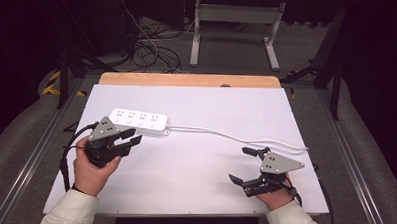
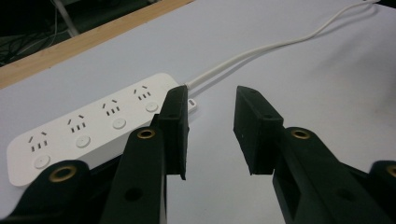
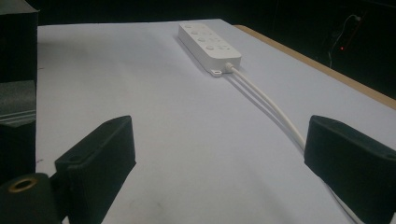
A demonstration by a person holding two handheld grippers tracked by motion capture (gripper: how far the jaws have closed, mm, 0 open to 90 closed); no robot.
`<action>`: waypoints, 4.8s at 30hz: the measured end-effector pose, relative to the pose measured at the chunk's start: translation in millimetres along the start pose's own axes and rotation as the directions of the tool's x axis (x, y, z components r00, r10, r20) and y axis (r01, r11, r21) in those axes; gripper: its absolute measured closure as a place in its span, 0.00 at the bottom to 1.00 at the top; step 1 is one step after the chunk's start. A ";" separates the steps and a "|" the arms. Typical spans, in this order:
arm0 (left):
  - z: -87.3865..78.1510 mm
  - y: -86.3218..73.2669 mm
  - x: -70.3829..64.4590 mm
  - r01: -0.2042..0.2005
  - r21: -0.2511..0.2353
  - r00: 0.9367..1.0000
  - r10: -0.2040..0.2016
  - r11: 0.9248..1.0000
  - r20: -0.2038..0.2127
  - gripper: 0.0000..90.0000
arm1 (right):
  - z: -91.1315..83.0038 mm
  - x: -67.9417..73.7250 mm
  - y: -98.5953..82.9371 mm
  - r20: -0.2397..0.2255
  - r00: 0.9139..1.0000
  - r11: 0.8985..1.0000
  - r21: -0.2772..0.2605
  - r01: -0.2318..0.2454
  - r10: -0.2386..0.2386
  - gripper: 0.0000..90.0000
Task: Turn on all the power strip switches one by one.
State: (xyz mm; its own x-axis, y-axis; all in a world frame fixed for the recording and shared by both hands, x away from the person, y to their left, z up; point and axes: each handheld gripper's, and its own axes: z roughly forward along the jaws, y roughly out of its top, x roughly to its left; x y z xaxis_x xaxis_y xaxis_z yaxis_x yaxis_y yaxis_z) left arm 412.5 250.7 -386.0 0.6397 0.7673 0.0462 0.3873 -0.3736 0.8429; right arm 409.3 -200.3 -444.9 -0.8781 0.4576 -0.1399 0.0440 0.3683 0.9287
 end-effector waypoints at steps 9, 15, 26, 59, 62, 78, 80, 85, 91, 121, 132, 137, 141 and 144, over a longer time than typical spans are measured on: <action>11.7 13.8 9.1 0.008 0.057 1.000 -0.007 0.998 -0.016 1.00 | -0.4 0.3 0.1 -0.001 1.000 1.000 -0.004 -0.002 0.002 0.10; 22.3 19.4 16.7 0.022 0.082 1.000 -0.021 0.996 -0.015 1.00 | -0.3 0.0 0.0 -0.003 1.000 1.000 -0.003 -0.004 0.004 0.10; 47.1 20.2 35.1 0.094 0.104 0.996 -0.094 0.990 -0.006 1.00 | -0.3 -0.1 -0.2 -0.005 1.000 1.000 -0.004 -0.003 0.003 0.10; 112.7 5.7 60.7 0.173 0.148 0.985 -0.172 0.974 -0.018 1.00 | -1.0 -0.7 -0.5 -0.020 1.000 1.000 -0.012 0.004 -0.004 0.10; 113.9 5.7 61.4 0.184 0.151 0.983 -0.183 0.971 -0.020 1.00 | -1.1 -0.7 -0.6 -0.022 1.000 1.000 -0.012 0.005 -0.006 0.10; 127.1 1.1 62.0 0.156 0.204 0.987 -0.143 0.967 -0.077 1.00 | -0.2 -0.8 -0.9 -0.026 1.000 1.000 -0.010 0.006 -0.007 0.10; 127.8 0.9 61.4 0.145 0.205 0.988 -0.130 0.968 -0.087 1.00 | -0.1 -0.9 -1.1 -0.027 1.000 1.000 -0.009 0.006 -0.006 0.10; 130.4 1.1 59.1 0.132 0.199 0.989 -0.114 0.971 -0.099 1.00 | 0.3 -1.4 -1.4 -0.028 1.000 1.000 -0.008 0.003 -0.004 0.10; 133.3 0.0 58.8 0.139 0.203 0.988 -0.122 0.969 -0.097 1.00 | 0.4 -1.4 -1.6 -0.031 1.000 1.000 -0.008 0.002 -0.002 0.10; 137.4 -2.3 55.4 0.099 0.204 0.990 -0.076 0.974 -0.118 1.00 | 0.7 -0.7 -1.6 -0.040 0.999 1.000 -0.006 0.005 -0.005 0.10; 138.7 -2.1 52.0 0.072 0.213 0.989 -0.041 0.974 -0.145 1.00 | 0.5 -0.7 -1.7 -0.042 0.999 1.000 -0.007 0.005 -0.005 0.10; 138.7 -2.3 53.5 0.089 0.213 0.990 -0.062 0.973 -0.128 1.00 | 0.6 -0.8 -1.8 -0.044 0.999 1.000 -0.005 0.004 -0.004 0.10; 139.0 -1.3 53.8 0.087 0.222 0.990 -0.061 0.971 -0.124 1.00 | 0.8 -1.3 -2.1 -0.047 0.999 1.000 -0.003 0.002 -0.002 0.10; 139.6 0.4 53.4 0.078 0.233 0.991 -0.049 0.969 -0.128 1.00 | 0.9 -1.1 -2.1 -0.046 0.999 1.000 -0.004 0.001 -0.001 0.10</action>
State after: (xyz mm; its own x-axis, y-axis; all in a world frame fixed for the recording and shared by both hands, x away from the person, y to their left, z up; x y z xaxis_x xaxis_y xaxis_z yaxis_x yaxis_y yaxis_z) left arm 539.5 218.7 -458.0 0.5296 0.8451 0.0734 0.5798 -0.4238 0.6959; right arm 410.6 -200.9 -447.0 -0.8991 0.4196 -0.1248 0.0415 0.3655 0.9299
